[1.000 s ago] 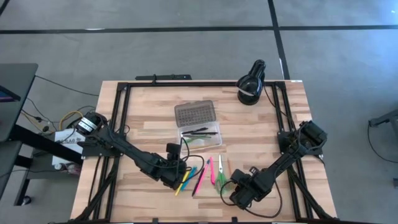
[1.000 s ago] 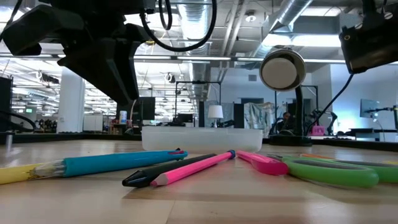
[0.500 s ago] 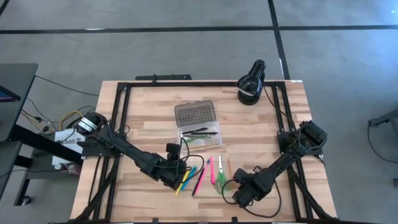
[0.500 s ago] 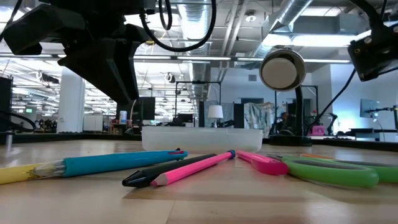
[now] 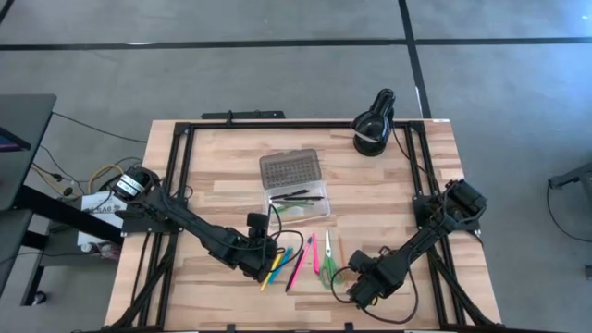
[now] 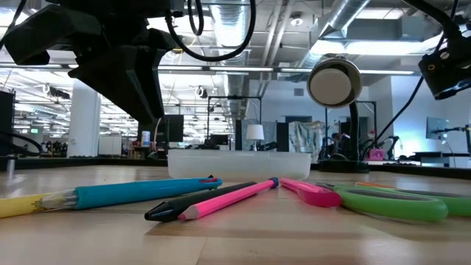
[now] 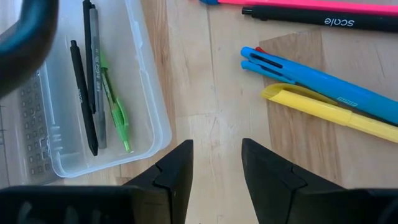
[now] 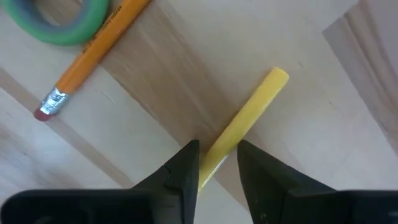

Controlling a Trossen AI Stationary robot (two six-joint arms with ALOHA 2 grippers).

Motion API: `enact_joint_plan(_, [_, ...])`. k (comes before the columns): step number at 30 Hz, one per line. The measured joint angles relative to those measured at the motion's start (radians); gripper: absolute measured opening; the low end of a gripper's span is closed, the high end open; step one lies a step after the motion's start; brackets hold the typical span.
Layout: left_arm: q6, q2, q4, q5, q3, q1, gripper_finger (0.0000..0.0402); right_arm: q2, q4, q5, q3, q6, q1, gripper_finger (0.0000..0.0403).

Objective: Pick & place school supplies into a supply box
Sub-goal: Put the right yellow pen into the transparent supply box

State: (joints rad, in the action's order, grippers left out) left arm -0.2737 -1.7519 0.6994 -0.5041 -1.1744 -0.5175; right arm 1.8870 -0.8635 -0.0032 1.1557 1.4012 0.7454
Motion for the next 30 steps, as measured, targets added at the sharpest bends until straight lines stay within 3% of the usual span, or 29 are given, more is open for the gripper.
enact_joint_plan(11, [-0.007, 0.0, -0.001, 0.0, 0.0, 0.0, 0.0132, 0.0, 0.002, 0.003, 0.0, -0.157, -0.044, 0.0056])
enact_joint_plan(18, [-0.011, 0.0, -0.001, 0.0, 0.0, 0.0, 0.0132, 0.0, 0.004, -0.075, 0.0, -0.213, -0.054, 0.0055])
enact_joint_plan(30, [-0.008, 0.0, -0.001, 0.0, 0.0, 0.0, 0.0132, 0.0, 0.004, -0.078, 0.0, -0.196, -0.013, 0.0089])
